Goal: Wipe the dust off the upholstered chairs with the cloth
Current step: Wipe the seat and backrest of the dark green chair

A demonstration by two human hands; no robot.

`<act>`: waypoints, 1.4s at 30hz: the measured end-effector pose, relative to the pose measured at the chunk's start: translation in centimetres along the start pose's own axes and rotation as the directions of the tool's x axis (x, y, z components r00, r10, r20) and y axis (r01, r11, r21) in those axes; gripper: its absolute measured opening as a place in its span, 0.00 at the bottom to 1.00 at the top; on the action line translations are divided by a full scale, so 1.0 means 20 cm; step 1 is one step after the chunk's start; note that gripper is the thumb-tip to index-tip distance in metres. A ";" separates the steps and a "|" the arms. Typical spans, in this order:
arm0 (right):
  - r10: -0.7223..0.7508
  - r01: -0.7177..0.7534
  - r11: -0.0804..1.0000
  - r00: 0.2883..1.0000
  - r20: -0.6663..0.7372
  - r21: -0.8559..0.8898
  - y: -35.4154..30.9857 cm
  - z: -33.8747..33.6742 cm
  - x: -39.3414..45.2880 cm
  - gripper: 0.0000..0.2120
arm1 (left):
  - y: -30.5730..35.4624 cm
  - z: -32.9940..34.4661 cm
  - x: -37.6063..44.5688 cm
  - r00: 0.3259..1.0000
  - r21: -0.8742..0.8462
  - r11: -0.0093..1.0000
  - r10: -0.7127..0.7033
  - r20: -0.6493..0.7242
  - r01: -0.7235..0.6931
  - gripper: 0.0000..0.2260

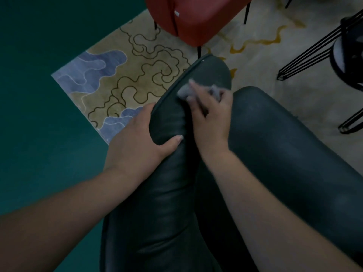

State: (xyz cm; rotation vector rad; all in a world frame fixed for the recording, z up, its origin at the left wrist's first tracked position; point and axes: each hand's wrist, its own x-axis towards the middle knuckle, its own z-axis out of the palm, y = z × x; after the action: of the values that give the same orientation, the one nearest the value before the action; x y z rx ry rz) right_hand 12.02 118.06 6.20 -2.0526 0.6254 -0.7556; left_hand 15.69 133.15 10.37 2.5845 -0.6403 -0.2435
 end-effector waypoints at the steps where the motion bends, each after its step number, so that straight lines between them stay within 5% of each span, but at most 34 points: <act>1: -0.062 0.062 0.998 0.998 0.032 -0.007 -0.02 -0.01 -0.09 0.17 | 0.00 0.00 0.00 1.000 0.011 1.000 -0.003 -0.005 0.003 0.32; 6: -0.229 0.236 0.966 0.970 0.079 -0.103 -0.01 -0.02 -0.01 0.15 | 0.00 0.02 -0.01 1.000 0.060 0.998 -0.001 -0.016 0.002 0.33; 13: 0.020 -0.021 0.998 1.000 -0.009 -0.059 0.00 0.02 0.15 0.15 | 0.00 0.01 0.00 1.000 0.080 0.997 -0.024 0.015 0.022 0.35; 19: -0.189 0.200 0.974 0.976 0.104 -0.110 -0.05 -0.01 -0.01 0.15 | 0.00 0.02 0.00 0.999 0.099 0.994 -0.038 0.008 0.037 0.35; 26: 0.042 -0.029 0.976 0.998 0.054 -0.218 0.08 0.01 0.53 0.15 | 0.00 0.02 -0.01 0.999 0.086 0.996 -0.036 0.006 0.036 0.35; 31: -0.277 0.313 0.931 0.941 0.193 -0.190 0.03 0.03 0.34 0.14 | 0.01 0.01 0.00 0.998 0.100 0.993 -0.059 0.025 0.056 0.36; 36: 0.068 -0.062 0.985 0.997 0.029 -0.162 0.11 0.04 0.52 0.15 | 0.00 0.02 0.00 0.999 0.086 0.995 -0.049 0.019 0.047 0.36; 42: 0.173 -0.175 0.983 0.984 -0.044 -0.054 0.12 0.04 0.38 0.16 | 0.01 0.02 0.00 0.999 0.093 0.995 -0.042 0.010 0.040 0.35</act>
State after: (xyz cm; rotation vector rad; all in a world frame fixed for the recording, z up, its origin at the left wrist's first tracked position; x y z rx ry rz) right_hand 17.55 112.30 5.98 -2.0083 0.8458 -0.6833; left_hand 15.48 132.96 10.16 2.6890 -0.6170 -0.2488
